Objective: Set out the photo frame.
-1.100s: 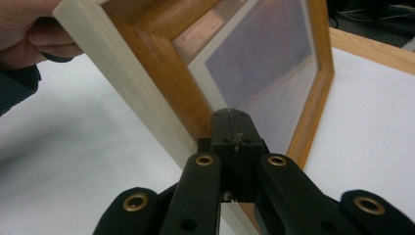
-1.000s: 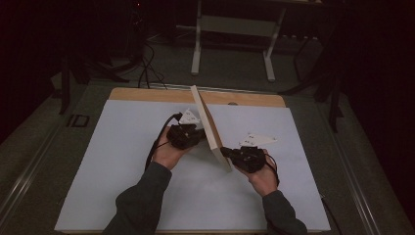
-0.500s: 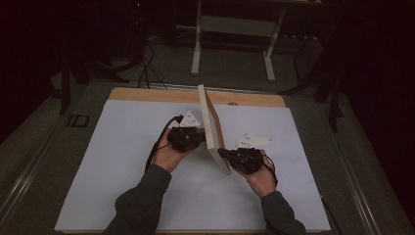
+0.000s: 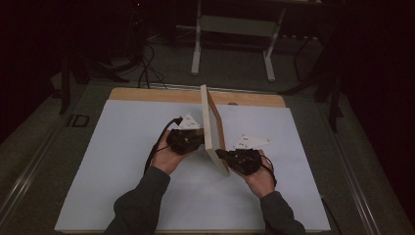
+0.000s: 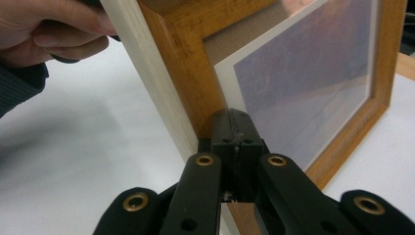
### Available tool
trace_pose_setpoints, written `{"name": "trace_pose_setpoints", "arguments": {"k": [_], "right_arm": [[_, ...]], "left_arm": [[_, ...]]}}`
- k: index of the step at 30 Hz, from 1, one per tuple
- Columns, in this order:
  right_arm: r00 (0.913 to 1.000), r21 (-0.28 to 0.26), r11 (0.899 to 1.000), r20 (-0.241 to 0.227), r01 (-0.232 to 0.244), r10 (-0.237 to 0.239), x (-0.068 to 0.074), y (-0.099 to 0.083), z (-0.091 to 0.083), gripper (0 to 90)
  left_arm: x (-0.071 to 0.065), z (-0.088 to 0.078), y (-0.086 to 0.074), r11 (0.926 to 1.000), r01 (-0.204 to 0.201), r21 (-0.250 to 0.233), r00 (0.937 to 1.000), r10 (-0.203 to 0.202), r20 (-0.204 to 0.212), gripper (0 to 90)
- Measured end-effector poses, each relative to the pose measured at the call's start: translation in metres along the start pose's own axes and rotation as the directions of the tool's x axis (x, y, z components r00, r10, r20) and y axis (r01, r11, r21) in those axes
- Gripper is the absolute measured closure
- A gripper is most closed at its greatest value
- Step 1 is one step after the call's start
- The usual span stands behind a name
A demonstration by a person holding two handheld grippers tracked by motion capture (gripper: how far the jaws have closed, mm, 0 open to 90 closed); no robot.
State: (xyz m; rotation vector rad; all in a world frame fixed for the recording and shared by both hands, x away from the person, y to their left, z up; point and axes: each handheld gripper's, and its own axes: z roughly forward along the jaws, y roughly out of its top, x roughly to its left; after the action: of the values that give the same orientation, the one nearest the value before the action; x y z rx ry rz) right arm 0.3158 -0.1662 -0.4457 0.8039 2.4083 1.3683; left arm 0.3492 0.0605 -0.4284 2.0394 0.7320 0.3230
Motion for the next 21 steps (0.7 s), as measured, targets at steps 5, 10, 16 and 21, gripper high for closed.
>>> {"name": "trace_pose_setpoints", "arguments": {"k": [5,10,16,21], "right_arm": [[0.9999,0.001,1.000,-0.007,0.007,-0.007,0.0023,0.0017,0.0021,90.0],[0.9998,0.004,1.000,-0.018,0.008,-0.008,0.0045,0.0035,0.0043,90.0],[0.9997,0.005,1.000,-0.021,0.011,-0.011,0.0065,0.0048,0.0058,90.0],[0.9996,0.006,1.000,-0.025,0.012,-0.012,0.0068,0.0052,0.0062,90.0]], "left_arm": [[0.0020,-0.0012,-0.0004,1.0000,0.001,0.003,1.0000,-0.001,-0.001,90.0],[0.0040,-0.0023,-0.0009,1.0000,0.005,0.005,1.0000,-0.005,0.000,90.0],[0.0072,-0.0030,-0.0018,0.9999,0.013,0.006,0.9998,-0.013,0.017,90.0],[0.0086,-0.0031,-0.0022,0.9999,0.014,0.004,0.9996,-0.014,0.026,90.0]]}}
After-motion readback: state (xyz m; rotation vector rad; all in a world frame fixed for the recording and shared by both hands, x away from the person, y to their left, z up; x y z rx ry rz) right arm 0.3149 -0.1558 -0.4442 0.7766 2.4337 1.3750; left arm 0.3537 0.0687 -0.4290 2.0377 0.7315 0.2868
